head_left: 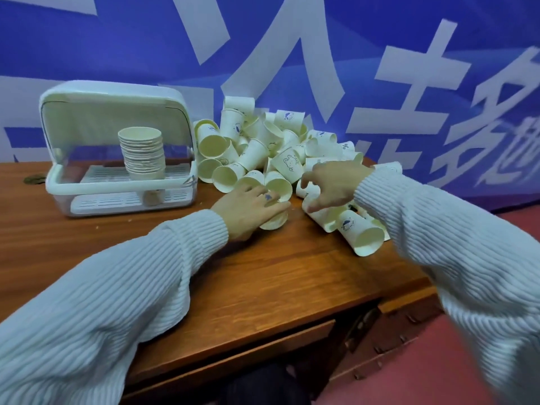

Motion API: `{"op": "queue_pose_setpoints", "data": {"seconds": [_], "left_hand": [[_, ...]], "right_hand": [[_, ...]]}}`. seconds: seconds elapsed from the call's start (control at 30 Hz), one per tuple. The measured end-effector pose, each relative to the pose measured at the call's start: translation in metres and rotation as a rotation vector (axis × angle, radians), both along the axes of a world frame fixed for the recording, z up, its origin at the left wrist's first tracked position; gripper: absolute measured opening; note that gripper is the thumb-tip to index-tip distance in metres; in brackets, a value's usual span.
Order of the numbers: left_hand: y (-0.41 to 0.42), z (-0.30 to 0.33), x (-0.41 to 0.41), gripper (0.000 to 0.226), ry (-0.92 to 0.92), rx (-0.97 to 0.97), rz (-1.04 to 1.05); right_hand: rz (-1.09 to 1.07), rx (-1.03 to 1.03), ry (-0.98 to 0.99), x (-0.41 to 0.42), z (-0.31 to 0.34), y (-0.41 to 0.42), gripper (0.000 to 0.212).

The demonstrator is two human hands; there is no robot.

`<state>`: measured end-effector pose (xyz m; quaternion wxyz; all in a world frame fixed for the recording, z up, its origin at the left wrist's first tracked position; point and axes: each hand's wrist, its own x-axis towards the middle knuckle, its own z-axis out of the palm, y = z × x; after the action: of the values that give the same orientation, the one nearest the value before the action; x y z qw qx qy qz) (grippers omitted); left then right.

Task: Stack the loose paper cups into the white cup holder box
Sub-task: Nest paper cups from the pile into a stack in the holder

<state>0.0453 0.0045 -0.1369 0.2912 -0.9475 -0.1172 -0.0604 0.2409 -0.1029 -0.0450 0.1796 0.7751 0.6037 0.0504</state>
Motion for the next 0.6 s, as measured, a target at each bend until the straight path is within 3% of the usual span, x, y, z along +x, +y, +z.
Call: {"op": "queue_pose_setpoints", "data": {"seconds": [0.13,0.33,0.5,0.6], "left_hand": [[0.000,-0.001,0.001,0.076,-0.071,-0.032,0.008],[-0.002,0.005,-0.011,0.081,-0.155,-0.077,-0.006],[0.003,0.008,-0.021,0.080,-0.197,-0.104,0.012],[0.006,0.008,-0.026,0.082,-0.207,-0.133,0.040]], "right_hand": [[-0.106,-0.124,-0.120,-0.002,-0.014,-0.006,0.090],[-0.103,-0.013,-0.141,-0.005,-0.025,-0.002,0.069],[-0.167,-0.070,-0.038,-0.003,-0.028,0.002,0.092],[-0.128,-0.030,-0.055,0.000,-0.034,0.004,0.088]]}}
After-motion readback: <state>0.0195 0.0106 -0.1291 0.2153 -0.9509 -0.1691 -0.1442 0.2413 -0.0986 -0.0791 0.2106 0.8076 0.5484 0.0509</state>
